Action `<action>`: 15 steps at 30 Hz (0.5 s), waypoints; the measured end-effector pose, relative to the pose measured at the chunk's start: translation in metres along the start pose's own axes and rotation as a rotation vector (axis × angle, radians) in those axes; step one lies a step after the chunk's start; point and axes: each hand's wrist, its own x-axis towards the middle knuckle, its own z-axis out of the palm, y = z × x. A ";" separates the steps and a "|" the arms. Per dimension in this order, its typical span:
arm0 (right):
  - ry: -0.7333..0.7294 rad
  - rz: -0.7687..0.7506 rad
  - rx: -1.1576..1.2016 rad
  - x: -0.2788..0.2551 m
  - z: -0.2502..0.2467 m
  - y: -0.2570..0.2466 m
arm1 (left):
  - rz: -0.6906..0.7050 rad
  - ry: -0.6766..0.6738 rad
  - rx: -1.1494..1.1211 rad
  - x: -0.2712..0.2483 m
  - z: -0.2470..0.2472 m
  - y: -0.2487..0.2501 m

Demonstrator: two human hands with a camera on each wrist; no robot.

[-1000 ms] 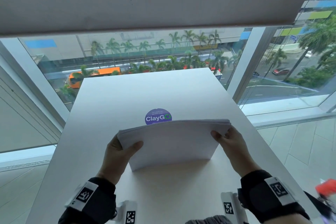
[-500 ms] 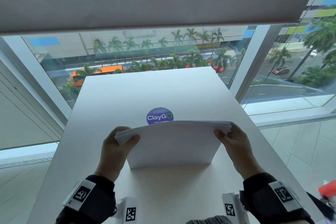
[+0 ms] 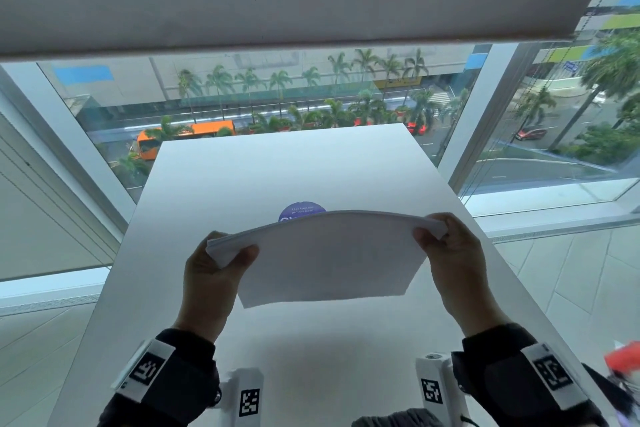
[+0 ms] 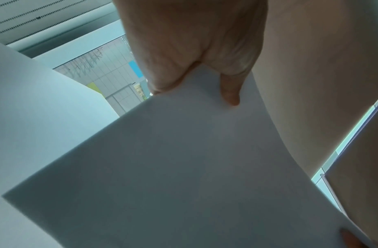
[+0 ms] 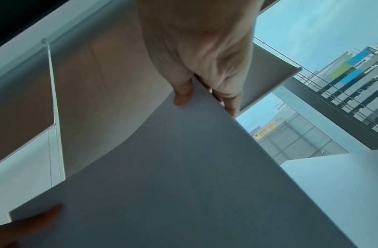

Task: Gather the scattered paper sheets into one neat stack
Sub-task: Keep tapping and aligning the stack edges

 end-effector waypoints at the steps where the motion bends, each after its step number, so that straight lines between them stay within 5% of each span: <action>1: -0.002 -0.004 -0.032 0.000 0.000 -0.001 | -0.005 0.006 0.018 0.001 -0.002 -0.001; 7: -0.056 -0.013 -0.323 -0.011 0.007 0.001 | -0.101 -0.022 0.099 -0.009 -0.005 -0.023; 11: -0.121 -0.364 -0.709 -0.004 0.008 -0.008 | -0.190 -0.028 0.144 -0.010 -0.006 -0.031; 15: -0.312 -0.454 -0.997 -0.004 0.027 -0.031 | -0.233 -0.061 0.128 -0.009 -0.004 -0.028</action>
